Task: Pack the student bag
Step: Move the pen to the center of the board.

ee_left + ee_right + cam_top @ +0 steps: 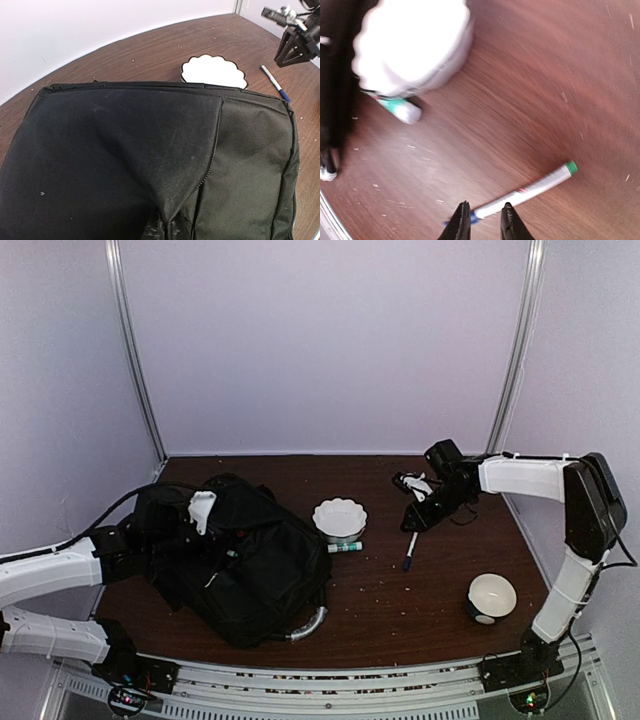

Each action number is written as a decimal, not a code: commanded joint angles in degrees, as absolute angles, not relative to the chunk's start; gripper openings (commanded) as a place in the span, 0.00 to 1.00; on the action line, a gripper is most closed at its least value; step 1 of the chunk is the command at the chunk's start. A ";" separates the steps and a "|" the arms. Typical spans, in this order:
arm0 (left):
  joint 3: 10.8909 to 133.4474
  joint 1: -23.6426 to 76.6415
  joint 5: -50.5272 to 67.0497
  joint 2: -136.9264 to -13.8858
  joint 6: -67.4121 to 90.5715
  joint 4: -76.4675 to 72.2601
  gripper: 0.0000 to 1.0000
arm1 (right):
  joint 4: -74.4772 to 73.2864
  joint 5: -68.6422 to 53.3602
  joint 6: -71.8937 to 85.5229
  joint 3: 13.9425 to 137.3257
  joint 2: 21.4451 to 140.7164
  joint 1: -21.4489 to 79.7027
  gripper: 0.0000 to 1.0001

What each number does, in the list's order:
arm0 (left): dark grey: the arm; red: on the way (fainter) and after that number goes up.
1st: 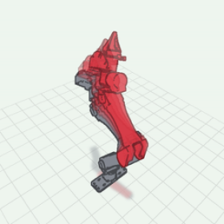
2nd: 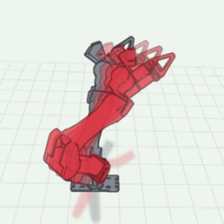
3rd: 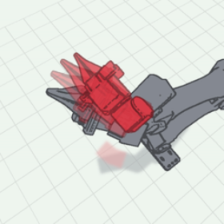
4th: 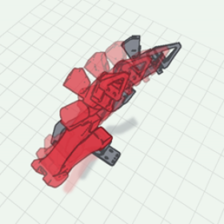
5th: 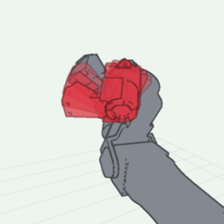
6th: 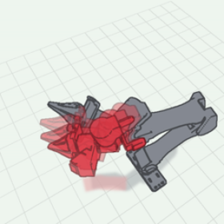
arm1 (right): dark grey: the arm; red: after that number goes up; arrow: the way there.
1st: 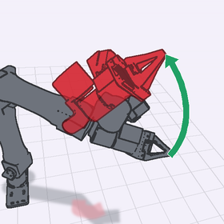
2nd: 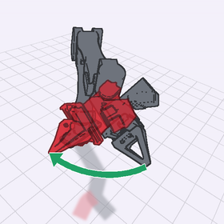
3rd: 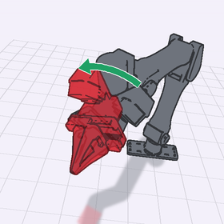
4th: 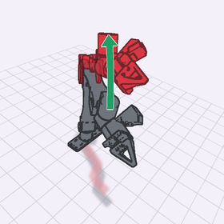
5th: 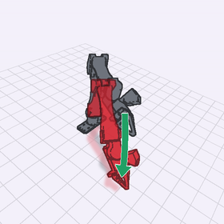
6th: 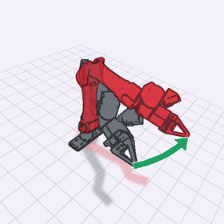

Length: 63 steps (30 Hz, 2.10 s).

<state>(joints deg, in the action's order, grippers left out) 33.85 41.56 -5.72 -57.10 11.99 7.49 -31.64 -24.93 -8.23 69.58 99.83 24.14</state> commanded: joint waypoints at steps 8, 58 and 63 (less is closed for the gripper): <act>34.96 41.22 -4.72 -57.74 12.39 1.67 0.00 | -36.54 -29.65 -0.83 67.49 108.50 18.81 0.30; 34.47 41.24 -3.91 -56.38 11.82 1.50 0.00 | -43.45 -4.63 -31.35 62.04 104.60 42.14 0.21; 34.32 41.29 -3.78 -56.51 11.87 1.39 0.00 | -43.89 -4.35 -29.16 61.33 102.68 43.66 0.24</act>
